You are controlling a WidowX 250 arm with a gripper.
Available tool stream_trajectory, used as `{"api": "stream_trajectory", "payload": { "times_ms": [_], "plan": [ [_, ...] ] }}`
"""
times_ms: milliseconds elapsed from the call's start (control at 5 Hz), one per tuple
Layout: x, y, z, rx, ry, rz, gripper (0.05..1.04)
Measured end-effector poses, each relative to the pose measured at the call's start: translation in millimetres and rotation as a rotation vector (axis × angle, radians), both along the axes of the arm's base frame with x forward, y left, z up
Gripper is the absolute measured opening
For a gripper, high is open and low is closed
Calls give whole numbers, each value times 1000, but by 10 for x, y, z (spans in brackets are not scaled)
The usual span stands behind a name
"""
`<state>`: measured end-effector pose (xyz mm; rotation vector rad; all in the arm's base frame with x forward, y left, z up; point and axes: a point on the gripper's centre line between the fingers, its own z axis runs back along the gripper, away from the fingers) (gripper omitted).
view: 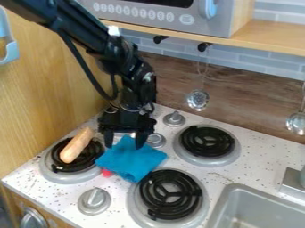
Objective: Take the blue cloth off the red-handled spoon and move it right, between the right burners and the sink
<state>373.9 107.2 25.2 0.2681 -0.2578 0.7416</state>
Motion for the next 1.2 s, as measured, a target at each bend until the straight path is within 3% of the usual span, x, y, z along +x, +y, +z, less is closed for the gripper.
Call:
{"api": "stream_trajectory", "payload": {
  "times_ms": [400,600,1000,1200],
  "plan": [
    [86,-102,-111,0,26,14,1005],
    [-63,-134,-234,-34,62,10,967],
    [-167,-109,-242,-72,85,55,462],
    [-153,-114,-218,-78,88,59,295]
  ]
}}
